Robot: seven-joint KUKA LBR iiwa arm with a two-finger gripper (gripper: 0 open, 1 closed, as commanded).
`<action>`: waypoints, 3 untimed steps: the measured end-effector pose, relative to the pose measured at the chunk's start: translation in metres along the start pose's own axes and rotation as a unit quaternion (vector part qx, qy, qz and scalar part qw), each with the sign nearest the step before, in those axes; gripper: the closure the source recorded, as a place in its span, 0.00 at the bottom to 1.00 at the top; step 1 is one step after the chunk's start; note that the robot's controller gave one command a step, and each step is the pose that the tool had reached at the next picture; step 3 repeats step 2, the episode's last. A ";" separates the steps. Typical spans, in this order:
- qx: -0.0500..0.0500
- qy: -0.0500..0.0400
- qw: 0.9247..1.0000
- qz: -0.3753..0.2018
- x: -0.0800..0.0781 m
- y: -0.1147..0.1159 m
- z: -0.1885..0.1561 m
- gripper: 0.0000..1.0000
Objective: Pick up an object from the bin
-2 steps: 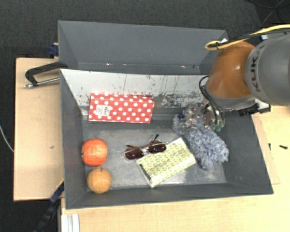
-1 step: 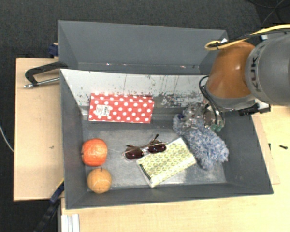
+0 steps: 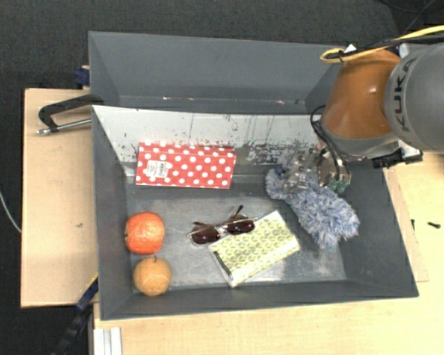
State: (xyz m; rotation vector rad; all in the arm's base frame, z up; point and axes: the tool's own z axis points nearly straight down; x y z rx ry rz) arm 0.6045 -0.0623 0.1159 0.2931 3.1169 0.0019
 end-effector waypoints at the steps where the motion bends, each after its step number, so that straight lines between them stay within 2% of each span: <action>1: 0.000 0.003 1.000 0.000 0.002 0.000 0.002 1.00; 2: 0.000 0.005 1.000 0.000 0.000 0.001 -0.055 1.00; 3: 0.000 0.005 1.000 0.000 0.000 0.001 -0.055 1.00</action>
Offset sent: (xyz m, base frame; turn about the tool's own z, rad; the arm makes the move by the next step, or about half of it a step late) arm 0.0002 0.0001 0.0330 0.0000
